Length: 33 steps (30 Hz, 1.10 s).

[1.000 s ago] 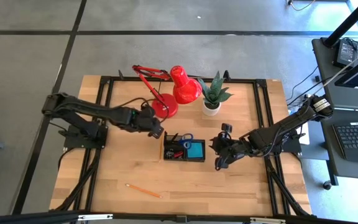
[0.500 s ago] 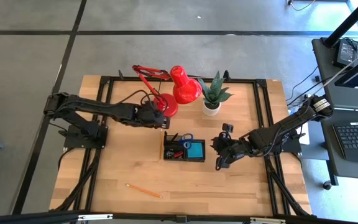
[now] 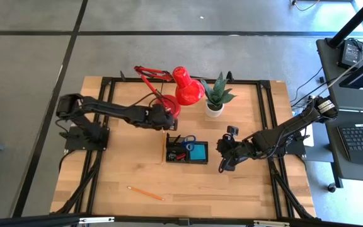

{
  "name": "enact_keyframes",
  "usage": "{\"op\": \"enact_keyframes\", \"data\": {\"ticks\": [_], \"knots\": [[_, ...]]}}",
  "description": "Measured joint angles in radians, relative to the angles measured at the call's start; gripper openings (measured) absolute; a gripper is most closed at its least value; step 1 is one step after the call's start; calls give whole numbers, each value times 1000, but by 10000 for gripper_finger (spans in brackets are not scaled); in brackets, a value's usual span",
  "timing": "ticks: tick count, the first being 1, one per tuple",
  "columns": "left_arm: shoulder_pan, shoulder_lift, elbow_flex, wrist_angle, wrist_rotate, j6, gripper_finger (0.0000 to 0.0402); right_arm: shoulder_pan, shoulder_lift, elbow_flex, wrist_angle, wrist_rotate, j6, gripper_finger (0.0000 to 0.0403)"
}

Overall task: Pick and place office supplies into organizer
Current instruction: Put the top yellow pencil into the black desk organizer

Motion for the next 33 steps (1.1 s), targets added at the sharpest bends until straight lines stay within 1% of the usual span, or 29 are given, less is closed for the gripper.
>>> {"op": "enact_keyframes", "data": {"ticks": [3, 8, 12, 15, 25, 29, 33], "knots": [[-11, 25, 0, 13, 26, 21, 105, 0, 0, 0, -12, -6, 12, 120], [-19, 57, 0, 5, 17, -41, 139, 0, 0, 0, -19, -25, 15, 120], [-19, 84, 0, -17, 5, -71, 156, 0, 0, 0, -19, -26, 14, 120], [-19, 109, 0, -29, -14, -90, 161, 0, 0, 0, -19, -25, 13, 120], [-14, 205, -1, -17, -7, -144, 162, 0, 0, 0, -18, -25, 8, 120], [-9, 230, 0, -4, 23, -143, 162, 0, 0, 0, -18, -24, 3, 120], [5, 243, 5, -27, 54, -146, 160, 0, 0, 0, -12, -22, -37, 120]]}}
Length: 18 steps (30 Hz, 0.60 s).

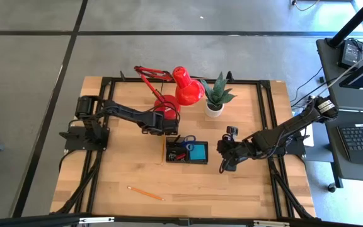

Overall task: Pick and place office supplies into organizer
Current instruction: Put the top yellow pencil into the black desk organizer

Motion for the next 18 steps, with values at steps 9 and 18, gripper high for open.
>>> {"op": "enact_keyframes", "data": {"ticks": [9, 18], "knots": [[16, -3, -1, -54, 22, -16, 120, 0, 0, 0, 14, 1, -10, 120], [18, -2, -2, -119, 110, 14, 82, 0, 0, 0, 14, 2, -9, 120]]}}
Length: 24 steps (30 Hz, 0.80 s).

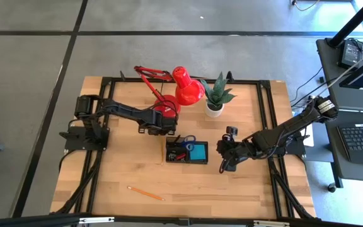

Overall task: Pick and place office supplies into organizer
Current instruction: Put the top yellow pencil into the black desk organizer

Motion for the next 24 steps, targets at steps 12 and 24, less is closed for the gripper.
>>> {"op": "enact_keyframes", "data": {"ticks": [12, 24], "knots": [[-5, 0, 0, -51, 68, -22, 72, 0, 0, 0, 0, 0, 1, 120], [16, 0, 1, -135, 221, 35, 71, 0, 0, 0, 0, 0, -1, 119]]}}
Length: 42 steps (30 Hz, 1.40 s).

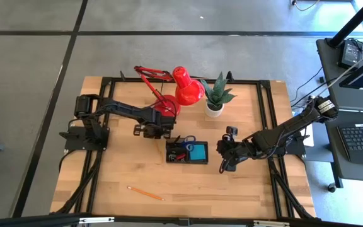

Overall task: Pick and place office supplies into organizer
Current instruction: Put the top yellow pencil into the black desk organizer

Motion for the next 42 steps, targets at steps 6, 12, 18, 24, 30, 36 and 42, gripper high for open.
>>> {"op": "enact_keyframes", "data": {"ticks": [6, 12, 18, 24, 30, 36, 42], "knots": [[-10, 3, -2, -66, 73, 113, 50, 0, 0, 0, 0, 0, 2, 120], [-20, 4, -4, -117, 93, 213, 13, 0, 0, 0, 0, 0, 6, 120], [-25, 8, -10, -242, 65, 390, 13, 0, 0, 0, 0, 0, 6, 120], [-25, 10, -12, -367, -66, 590, 12, 0, 0, 0, 0, 0, 4, 120], [-62, 7, -19, -288, -106, 860, 12, -2, 0, 0, 0, 0, 3, 120], [-127, -3, -61, -212, -166, 931, 12, -25, 0, 0, 0, 1, 0, 120], [-191, -42, -69, -220, -192, 872, 11, -55, 0, 0, -5, 1, 2, 120]]}}
